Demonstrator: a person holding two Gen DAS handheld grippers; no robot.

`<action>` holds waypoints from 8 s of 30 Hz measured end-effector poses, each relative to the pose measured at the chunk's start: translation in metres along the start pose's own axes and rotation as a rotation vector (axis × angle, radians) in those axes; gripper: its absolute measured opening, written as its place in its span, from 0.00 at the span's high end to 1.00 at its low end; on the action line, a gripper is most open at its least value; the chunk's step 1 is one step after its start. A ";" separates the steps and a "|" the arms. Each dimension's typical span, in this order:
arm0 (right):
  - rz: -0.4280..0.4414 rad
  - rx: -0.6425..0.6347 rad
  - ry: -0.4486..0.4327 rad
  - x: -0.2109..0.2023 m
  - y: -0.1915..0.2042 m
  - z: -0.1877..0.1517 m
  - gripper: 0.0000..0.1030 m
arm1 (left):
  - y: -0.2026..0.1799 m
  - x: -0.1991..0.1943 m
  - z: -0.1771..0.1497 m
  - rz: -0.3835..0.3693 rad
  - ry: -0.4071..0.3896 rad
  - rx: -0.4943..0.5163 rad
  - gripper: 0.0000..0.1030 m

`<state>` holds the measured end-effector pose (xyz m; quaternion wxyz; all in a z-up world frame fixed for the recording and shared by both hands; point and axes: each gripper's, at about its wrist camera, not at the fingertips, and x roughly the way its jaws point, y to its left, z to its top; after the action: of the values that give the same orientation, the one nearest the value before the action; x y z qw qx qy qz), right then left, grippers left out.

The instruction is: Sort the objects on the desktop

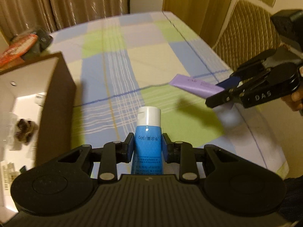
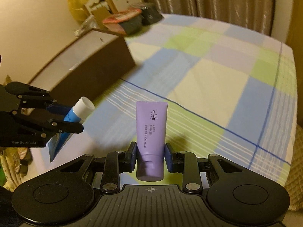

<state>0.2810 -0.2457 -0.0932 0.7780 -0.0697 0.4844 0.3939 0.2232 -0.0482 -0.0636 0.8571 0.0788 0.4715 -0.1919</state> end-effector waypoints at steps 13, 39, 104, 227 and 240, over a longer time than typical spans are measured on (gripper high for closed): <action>0.106 -0.140 -0.108 0.002 0.097 0.070 0.72 | 0.091 -0.102 -0.006 0.176 -0.127 -0.022 0.76; 0.108 -0.213 -0.028 0.121 0.184 0.185 0.72 | 0.239 -0.052 -0.020 0.131 0.006 0.015 0.75; 0.023 -0.339 0.160 0.221 0.160 0.215 0.25 | 0.291 0.001 -0.020 0.154 0.113 -0.110 0.49; 0.031 -0.340 -0.008 0.044 0.200 0.049 0.24 | 0.080 -0.139 -0.101 0.451 -0.036 -0.327 0.09; 0.008 -0.357 0.001 0.040 0.198 0.040 0.24 | 0.061 -0.140 -0.106 0.484 -0.036 -0.363 0.09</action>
<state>0.1829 -0.0695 -0.0510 0.7516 -0.2051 0.4073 0.4766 0.0979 0.0769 -0.0069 0.8862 0.0312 0.4504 0.1042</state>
